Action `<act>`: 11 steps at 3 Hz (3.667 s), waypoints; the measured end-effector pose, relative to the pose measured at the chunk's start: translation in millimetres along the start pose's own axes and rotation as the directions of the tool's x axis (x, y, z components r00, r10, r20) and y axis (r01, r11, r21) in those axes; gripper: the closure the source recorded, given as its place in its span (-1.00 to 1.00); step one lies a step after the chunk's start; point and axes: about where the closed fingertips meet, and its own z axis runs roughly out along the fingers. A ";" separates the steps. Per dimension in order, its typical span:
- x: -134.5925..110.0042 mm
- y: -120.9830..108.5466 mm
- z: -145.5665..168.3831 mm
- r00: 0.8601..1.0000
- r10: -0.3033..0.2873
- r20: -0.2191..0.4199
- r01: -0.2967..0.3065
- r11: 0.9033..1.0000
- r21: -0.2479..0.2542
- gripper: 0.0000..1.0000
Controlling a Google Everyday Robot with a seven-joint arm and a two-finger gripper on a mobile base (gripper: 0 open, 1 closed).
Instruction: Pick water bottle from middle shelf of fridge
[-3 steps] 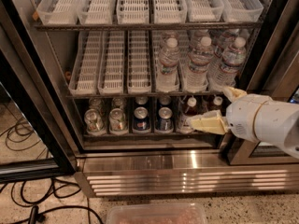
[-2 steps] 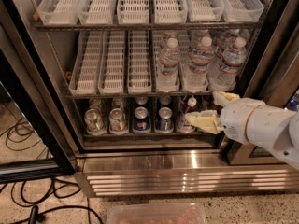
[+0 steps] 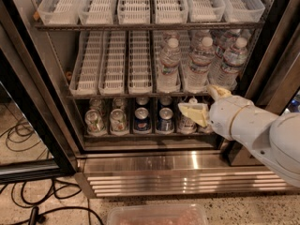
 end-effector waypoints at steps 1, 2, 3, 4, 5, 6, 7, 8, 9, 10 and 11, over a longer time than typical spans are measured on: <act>-3.0 -10.1 16.7 0.999 0.007 0.038 -0.009 0.998 0.056 -0.22; -3.3 -9.7 18.4 0.999 0.010 0.041 -0.012 0.998 0.057 -0.22; -9.1 -15.7 32.2 0.997 0.004 0.081 -0.011 0.997 0.078 -0.22; -12.9 -25.2 43.2 0.993 -0.002 0.115 -0.011 0.993 0.116 -0.26; -14.4 -35.4 49.0 0.991 -0.016 0.132 -0.005 0.987 0.158 -0.30; -14.2 -47.2 49.4 0.990 -0.024 0.138 -0.004 0.979 0.202 -0.32; -16.7 -58.9 59.2 0.988 -0.030 0.153 -0.009 0.969 0.245 -0.34; -17.8 -60.8 68.6 0.987 -0.029 0.156 -0.011 0.968 0.252 -0.36; -18.7 -63.0 75.4 0.987 -0.039 0.154 -0.003 0.963 0.268 -0.40; -17.7 -67.7 80.3 0.988 -0.047 0.149 0.001 0.957 0.289 -0.40; -15.6 -74.4 85.8 0.988 -0.049 0.145 0.001 0.950 0.313 -0.38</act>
Offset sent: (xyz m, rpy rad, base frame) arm 0.0162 0.0004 -0.0003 0.0128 -0.0410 -0.0339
